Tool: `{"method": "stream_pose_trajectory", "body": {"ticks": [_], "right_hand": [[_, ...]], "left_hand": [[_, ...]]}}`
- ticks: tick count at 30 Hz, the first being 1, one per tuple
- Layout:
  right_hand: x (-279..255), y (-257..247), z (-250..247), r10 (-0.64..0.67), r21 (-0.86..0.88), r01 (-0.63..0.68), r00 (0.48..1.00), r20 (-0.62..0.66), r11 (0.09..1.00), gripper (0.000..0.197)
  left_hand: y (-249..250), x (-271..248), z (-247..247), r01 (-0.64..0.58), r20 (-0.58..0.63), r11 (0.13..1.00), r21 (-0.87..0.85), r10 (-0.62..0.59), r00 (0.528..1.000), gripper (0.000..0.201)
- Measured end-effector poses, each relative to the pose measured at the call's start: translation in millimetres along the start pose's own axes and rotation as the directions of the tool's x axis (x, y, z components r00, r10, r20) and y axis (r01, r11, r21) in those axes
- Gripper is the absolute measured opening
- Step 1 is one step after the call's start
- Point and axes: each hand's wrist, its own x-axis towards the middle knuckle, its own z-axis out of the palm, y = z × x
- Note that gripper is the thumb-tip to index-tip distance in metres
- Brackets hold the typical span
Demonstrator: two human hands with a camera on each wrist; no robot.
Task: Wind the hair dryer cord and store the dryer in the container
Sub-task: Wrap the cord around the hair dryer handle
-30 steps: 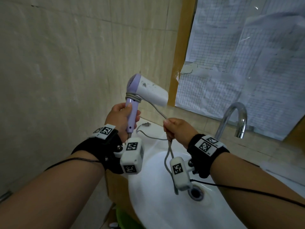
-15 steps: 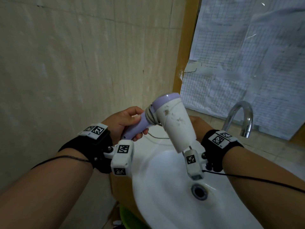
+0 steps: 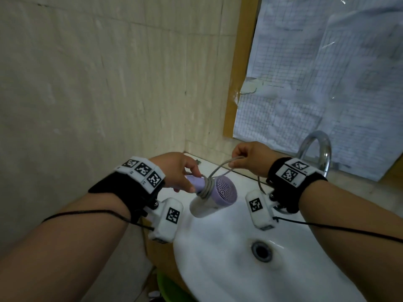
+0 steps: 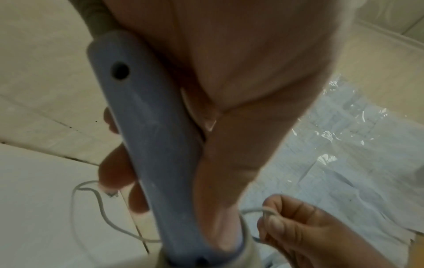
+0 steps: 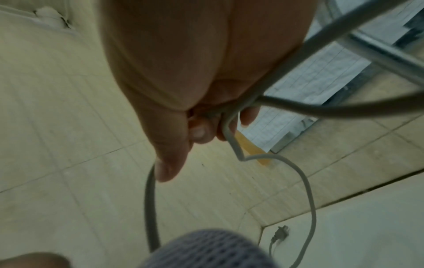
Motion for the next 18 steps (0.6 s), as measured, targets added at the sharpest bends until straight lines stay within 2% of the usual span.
{"method": "stream_pose_trajectory", "body": {"ticks": [3,6,8,12,14,18], "right_hand": [[-0.9,-9.4,6.3,-0.026,-0.019,0.026,0.999,-0.034,0.999,0.024],[-1.8,-18.2,14.4,-0.060,-0.023,0.058,0.995,-0.074,0.998,0.019],[-2.5,-24.2,20.2,-0.077,0.010,0.078,0.993,-0.092,0.997,0.012],[-6.1,-29.8,33.1,-0.094,0.031,0.096,0.994,-0.057,0.995,0.019],[-9.3,-31.1,40.7,-0.099,0.021,0.099,0.995,0.001,0.995,0.020],[-12.6,-25.8,54.5,-0.061,0.071,0.054,0.994,0.093,0.996,0.017]], "left_hand": [[3.5,1.8,7.2,0.051,-0.064,0.998,0.035,-0.049,0.997,0.027],[4.6,5.0,13.4,0.085,-0.186,0.996,0.027,-0.079,0.979,0.032],[2.2,7.4,18.1,0.121,-0.284,0.992,-0.036,-0.126,0.950,0.036],[-3.6,12.0,25.1,0.142,-0.401,0.958,-0.249,-0.236,0.885,0.030],[-5.5,11.2,26.5,0.106,-0.414,0.893,-0.438,-0.304,0.858,0.025],[-9.0,8.6,29.0,-0.007,-0.350,0.621,-0.784,-0.431,0.832,0.025]]}}
